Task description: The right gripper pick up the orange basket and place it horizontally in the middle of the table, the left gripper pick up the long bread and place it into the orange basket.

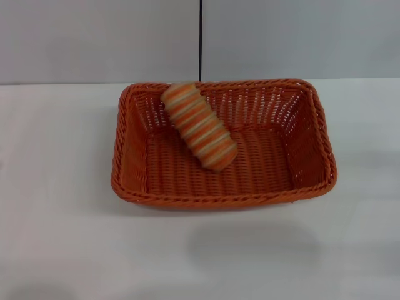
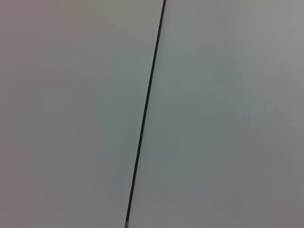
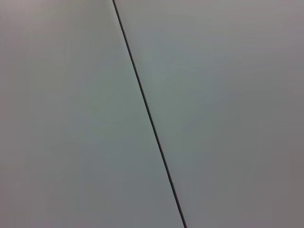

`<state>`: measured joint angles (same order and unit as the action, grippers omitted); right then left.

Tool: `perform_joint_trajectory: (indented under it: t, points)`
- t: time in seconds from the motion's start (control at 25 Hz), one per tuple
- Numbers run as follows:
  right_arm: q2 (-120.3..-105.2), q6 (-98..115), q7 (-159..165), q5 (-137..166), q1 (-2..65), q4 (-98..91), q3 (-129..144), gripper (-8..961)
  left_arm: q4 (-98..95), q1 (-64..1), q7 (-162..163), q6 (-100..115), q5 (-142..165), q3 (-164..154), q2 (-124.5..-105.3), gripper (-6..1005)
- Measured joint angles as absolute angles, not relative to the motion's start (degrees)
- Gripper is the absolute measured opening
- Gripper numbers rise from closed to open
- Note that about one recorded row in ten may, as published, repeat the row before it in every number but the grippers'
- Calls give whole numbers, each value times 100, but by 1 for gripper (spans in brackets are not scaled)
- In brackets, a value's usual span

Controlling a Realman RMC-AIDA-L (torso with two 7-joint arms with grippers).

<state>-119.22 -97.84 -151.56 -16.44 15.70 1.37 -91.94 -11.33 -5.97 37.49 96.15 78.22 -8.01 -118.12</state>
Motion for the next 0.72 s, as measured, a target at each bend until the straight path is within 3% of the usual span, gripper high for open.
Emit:
perform_joint_trajectory:
  t: [0.72]
  points:
    - [-11962,-9846,-15179,-1596,1190,-80,-9077,571,-925,-406,3014,9660,7786,-485,-11820,806]
